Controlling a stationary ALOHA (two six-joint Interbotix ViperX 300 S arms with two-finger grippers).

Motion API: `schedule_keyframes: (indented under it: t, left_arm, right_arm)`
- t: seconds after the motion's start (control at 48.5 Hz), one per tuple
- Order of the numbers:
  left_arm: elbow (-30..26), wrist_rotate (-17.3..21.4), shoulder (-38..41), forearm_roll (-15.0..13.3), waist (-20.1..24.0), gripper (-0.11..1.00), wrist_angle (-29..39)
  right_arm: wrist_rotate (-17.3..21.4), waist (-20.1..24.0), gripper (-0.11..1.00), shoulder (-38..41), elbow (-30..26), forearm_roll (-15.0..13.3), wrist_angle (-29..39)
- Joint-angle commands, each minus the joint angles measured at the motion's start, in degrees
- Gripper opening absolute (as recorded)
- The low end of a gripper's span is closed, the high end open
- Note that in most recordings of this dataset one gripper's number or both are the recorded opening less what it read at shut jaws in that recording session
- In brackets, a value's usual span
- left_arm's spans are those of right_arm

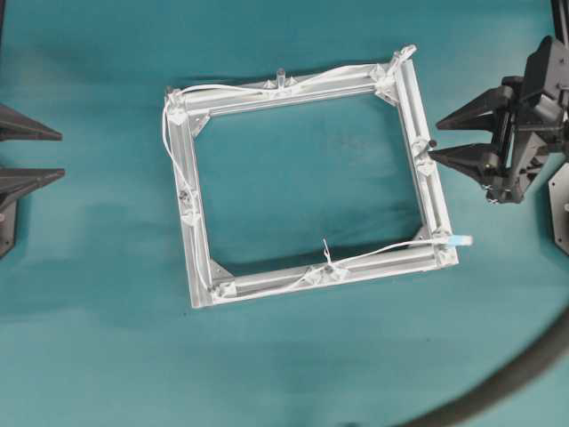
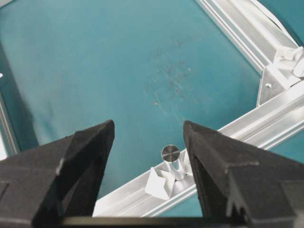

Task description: Move the cable alternately left and right between 8 pins so it hooks onto each one.

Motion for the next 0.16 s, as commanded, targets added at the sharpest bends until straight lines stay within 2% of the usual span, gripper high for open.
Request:
schedule_keyframes:
  t: [0.0, 0.144]
  left_arm:
    - [-0.6, 0.2, 0.4, 0.1, 0.0, 0.71, -0.3]
    - [-0.6, 0.2, 0.4, 0.1, -0.1, 0.71, -0.3]
  right_arm:
    - [0.0, 0.0, 0.64, 0.0, -0.7, 0.0, -0.5]
    - [0.0, 0.1, 0.64, -0.1, -0.6, 0.0, -1.1]
